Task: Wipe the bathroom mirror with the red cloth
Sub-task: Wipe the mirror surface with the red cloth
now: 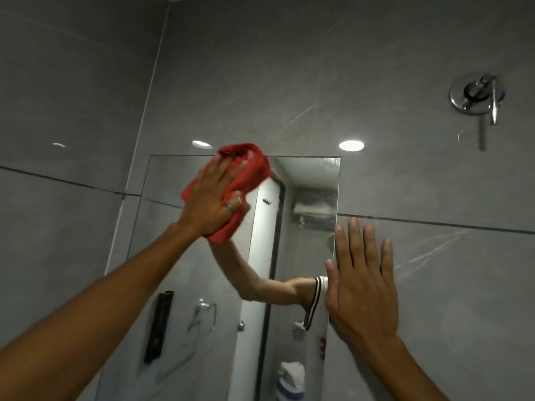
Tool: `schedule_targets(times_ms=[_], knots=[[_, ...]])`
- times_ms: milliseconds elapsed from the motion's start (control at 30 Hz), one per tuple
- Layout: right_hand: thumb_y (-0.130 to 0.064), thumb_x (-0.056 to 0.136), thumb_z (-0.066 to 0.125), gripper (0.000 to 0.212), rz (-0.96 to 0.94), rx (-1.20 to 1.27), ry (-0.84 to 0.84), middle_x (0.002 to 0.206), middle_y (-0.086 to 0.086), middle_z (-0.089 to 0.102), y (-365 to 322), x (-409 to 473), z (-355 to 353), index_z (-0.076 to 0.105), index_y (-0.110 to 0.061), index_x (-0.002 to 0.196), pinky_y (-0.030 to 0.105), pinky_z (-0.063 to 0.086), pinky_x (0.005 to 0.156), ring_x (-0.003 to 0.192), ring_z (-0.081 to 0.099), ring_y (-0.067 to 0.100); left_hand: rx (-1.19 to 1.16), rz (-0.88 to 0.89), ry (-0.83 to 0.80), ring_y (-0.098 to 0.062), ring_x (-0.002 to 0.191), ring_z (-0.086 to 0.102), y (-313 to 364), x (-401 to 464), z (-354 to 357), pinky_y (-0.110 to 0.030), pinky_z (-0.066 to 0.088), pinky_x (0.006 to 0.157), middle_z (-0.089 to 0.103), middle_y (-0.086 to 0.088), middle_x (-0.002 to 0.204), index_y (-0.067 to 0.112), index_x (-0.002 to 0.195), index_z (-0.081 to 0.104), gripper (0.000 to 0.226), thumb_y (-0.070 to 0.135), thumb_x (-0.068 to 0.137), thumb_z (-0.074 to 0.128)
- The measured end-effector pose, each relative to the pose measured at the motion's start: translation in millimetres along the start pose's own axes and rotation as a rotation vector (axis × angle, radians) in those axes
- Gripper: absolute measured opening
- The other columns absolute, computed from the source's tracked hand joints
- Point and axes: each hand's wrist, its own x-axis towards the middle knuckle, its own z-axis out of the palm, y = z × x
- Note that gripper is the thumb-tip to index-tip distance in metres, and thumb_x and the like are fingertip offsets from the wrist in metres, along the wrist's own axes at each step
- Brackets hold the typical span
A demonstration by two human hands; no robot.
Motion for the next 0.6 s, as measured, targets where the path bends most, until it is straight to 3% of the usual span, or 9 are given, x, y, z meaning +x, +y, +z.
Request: schedule_targets(times_ms=[133,233,400,500,600], knots=[[-0.045,0.112,0.01,0.069,-0.004,-0.028,-0.009,0.178,0.015,0.012,2,-1,2,0.021,-0.01,0.169,0.054,0.006,0.134,0.166,0.009,0.033,-0.153,-0.401,0.172,-0.036,0.159,0.017,-45,-20,-10,-0.055,0.012,0.129,0.024,-0.014,0.17,0.016,0.164,0.022,0.071,0.038,0.098,0.037],[-0.046,0.112,0.003,0.068,-0.004,-0.053,-0.024,0.179,0.014,0.005,0,-1,3,0.013,-0.012,0.171,0.051,0.001,0.135,0.167,0.003,0.031,-0.287,-0.738,0.269,-0.032,0.16,0.013,-58,-48,-4,-0.049,0.008,0.13,0.018,-0.013,0.172,0.014,0.165,0.014,0.075,0.043,0.1,0.037],[-0.046,0.112,0.006,0.067,0.011,-0.022,-0.06,0.179,0.013,0.001,0,-8,1,0.008,-0.014,0.171,0.05,-0.002,0.134,0.165,-0.001,0.031,-0.308,-1.108,0.306,-0.028,0.161,0.003,-29,-118,19,-0.046,0.0,0.13,0.004,-0.005,0.175,0.013,0.166,0.004,0.069,0.041,0.11,0.033],[-0.045,0.113,0.014,0.067,0.02,0.02,-0.086,0.179,0.014,0.002,-4,-14,-1,0.008,-0.013,0.171,0.051,0.0,0.134,0.165,-0.001,0.032,-0.325,-1.223,0.33,-0.027,0.162,0.003,16,-156,36,-0.047,0.001,0.13,0.004,-0.004,0.175,0.014,0.166,0.004,0.073,0.045,0.108,0.036],[-0.041,0.112,0.018,0.067,0.024,0.064,-0.103,0.179,0.016,0.004,-6,-16,-5,0.011,-0.01,0.171,0.052,0.003,0.135,0.166,0.002,0.034,-0.31,-1.14,0.313,-0.028,0.162,0.003,69,-172,51,-0.046,-0.002,0.13,0.007,-0.005,0.174,0.012,0.165,0.008,0.08,0.053,0.101,0.035]])
